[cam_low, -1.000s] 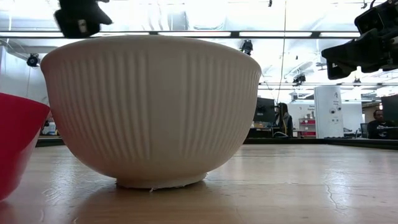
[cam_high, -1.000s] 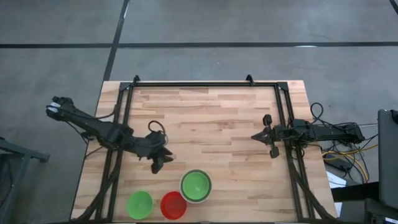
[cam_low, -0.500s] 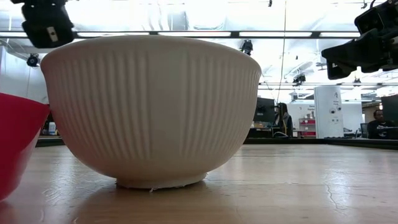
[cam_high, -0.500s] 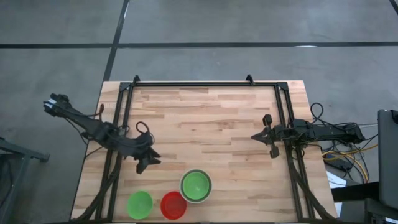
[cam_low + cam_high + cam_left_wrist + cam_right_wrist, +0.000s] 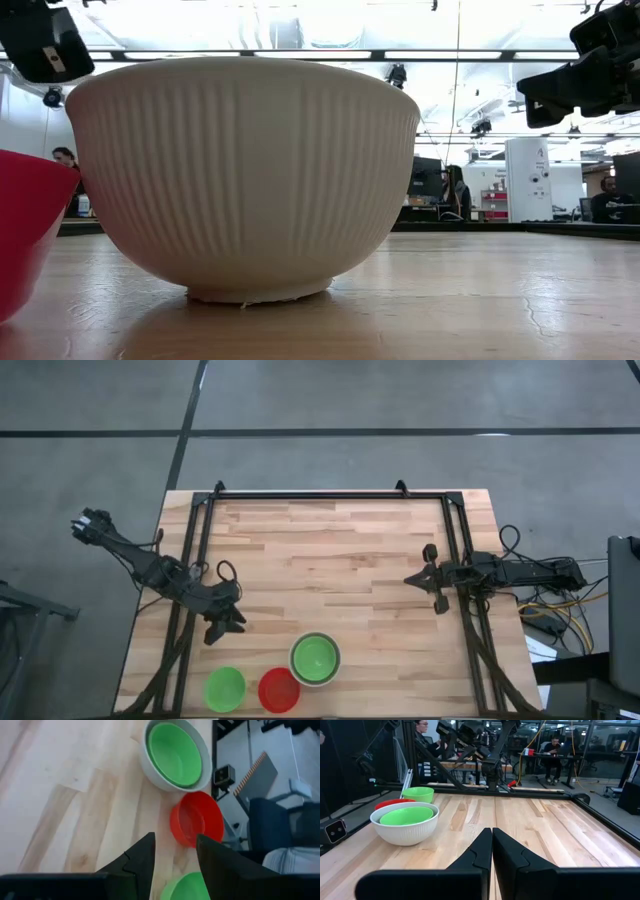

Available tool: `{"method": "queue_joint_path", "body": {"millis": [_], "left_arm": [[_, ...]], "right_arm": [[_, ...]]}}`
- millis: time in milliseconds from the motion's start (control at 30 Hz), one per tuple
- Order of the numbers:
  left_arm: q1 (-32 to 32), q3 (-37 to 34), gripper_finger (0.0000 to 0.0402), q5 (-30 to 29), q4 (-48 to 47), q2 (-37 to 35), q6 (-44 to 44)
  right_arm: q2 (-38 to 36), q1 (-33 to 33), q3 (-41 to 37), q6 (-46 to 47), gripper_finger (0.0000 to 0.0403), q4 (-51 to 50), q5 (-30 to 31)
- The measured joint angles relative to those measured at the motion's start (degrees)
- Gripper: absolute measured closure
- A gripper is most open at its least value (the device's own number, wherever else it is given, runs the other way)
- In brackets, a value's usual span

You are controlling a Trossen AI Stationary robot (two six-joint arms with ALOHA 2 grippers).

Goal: Nest bowls inside each other
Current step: Stack the green bowl on top of the green bowl

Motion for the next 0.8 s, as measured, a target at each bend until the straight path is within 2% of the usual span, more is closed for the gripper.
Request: {"method": "queue_joint_path", "body": {"millis": [400,800], "left_arm": [[-9.0,-0.9,0.0254,-0.3,-1.7,0.0,-3.8],[-21.0,-3.8,0.0254,-6.0,1.0,0.4,-8.8]], "right_arm": [[0.0,0.0,0.0,0.0,0.0394,0.0,0.0],[0.0,0.0,0.0,0.0,0.0394,0.0,0.0]]}}
